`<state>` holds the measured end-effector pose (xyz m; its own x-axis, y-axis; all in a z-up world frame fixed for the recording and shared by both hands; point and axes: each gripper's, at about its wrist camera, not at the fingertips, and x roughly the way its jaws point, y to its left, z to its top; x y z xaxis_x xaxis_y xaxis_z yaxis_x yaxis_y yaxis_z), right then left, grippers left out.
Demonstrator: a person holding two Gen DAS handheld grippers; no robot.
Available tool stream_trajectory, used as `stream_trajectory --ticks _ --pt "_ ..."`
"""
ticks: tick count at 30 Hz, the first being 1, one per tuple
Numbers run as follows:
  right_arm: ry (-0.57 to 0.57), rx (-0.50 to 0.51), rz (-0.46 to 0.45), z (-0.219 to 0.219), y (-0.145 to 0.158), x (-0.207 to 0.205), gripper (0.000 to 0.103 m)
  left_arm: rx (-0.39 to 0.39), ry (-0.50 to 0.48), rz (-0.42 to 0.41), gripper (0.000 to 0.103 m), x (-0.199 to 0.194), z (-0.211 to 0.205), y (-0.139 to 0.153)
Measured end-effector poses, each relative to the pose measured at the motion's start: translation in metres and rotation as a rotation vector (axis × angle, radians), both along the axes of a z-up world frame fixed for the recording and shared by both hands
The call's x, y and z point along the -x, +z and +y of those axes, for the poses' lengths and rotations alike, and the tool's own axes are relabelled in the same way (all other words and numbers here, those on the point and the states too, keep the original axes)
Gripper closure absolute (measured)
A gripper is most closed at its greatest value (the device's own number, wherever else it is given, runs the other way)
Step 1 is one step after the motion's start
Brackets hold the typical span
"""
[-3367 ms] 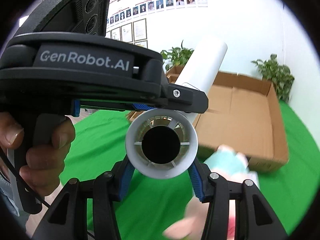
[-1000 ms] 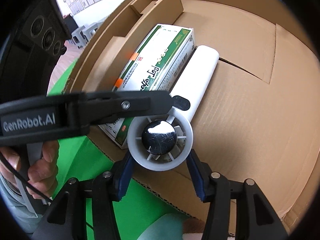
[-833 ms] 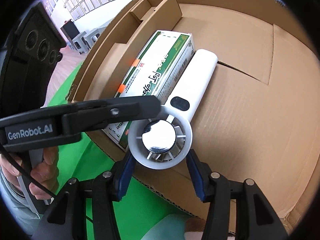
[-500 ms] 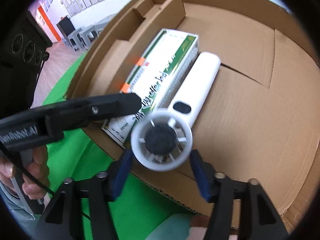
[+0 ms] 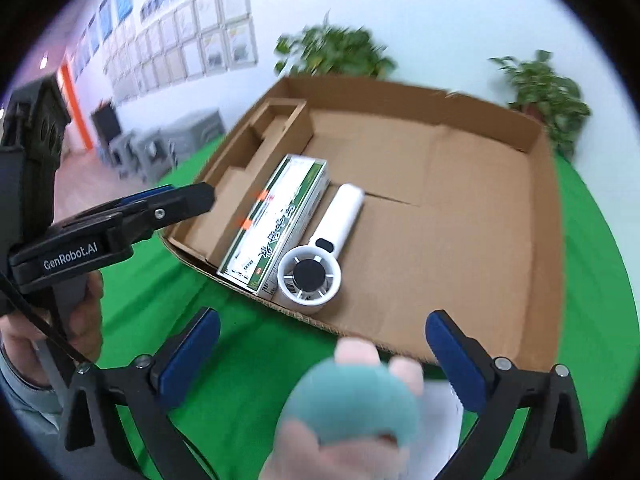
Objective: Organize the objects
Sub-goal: 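Open both grippers and withdraw them from the fan, then grasp the plush pig with the left gripper while the right gripper grasps it too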
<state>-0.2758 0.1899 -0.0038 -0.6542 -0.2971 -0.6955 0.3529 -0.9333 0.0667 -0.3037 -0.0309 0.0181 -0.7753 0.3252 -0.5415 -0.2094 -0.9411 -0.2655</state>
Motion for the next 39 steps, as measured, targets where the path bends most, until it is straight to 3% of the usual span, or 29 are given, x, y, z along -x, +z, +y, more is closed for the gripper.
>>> stream_trajectory --ticks 1,6,11,15,20,23,25,26,29,31,33,37,39 --pt "-0.02 0.009 0.02 -0.004 0.003 -0.011 0.001 0.018 0.012 0.026 0.007 -0.01 0.005 0.005" --pt "-0.132 0.057 0.088 0.0 0.009 -0.076 0.001 0.145 0.038 0.101 0.006 -0.047 0.035 0.023" --pt "-0.193 0.096 0.095 0.02 -0.002 -0.095 0.001 0.249 0.053 0.112 0.005 -0.071 0.067 0.022" --pt "-0.209 0.163 0.124 0.037 0.0 -0.097 0.001 0.261 0.016 0.077 0.005 -0.065 0.08 0.014" --pt "-0.223 0.208 0.119 0.05 -0.002 -0.095 0.001 0.281 -0.039 -0.022 0.007 -0.008 0.099 -0.021" --pt "-0.23 0.217 0.101 0.058 -0.01 -0.089 0.001 0.339 -0.041 -0.087 0.03 0.024 0.107 -0.045" --pt "-0.23 0.217 0.088 0.059 -0.014 -0.09 0.001 0.375 -0.046 -0.14 0.057 0.042 0.109 -0.061" --pt "-0.227 0.219 0.08 0.06 -0.017 -0.09 0.001 0.378 -0.051 -0.158 0.061 0.047 0.108 -0.068" --pt "-0.215 0.237 0.062 0.06 -0.023 -0.082 0.001 0.335 -0.045 -0.166 0.067 0.054 0.1 -0.079" --pt "-0.197 0.244 0.05 0.057 -0.025 -0.077 0.001 0.317 -0.043 -0.161 0.083 0.054 0.096 -0.078" --pt "-0.177 0.247 0.046 0.052 -0.026 -0.074 0.001 0.311 -0.036 -0.176 0.089 0.053 0.091 -0.078" --pt "-0.136 0.251 0.053 0.042 -0.026 -0.074 0.001 0.27 -0.015 -0.198 0.09 0.048 0.078 -0.083" --pt "-0.126 0.25 0.046 0.037 -0.025 -0.078 0.001 0.288 -0.014 -0.191 0.09 0.05 0.076 -0.086"
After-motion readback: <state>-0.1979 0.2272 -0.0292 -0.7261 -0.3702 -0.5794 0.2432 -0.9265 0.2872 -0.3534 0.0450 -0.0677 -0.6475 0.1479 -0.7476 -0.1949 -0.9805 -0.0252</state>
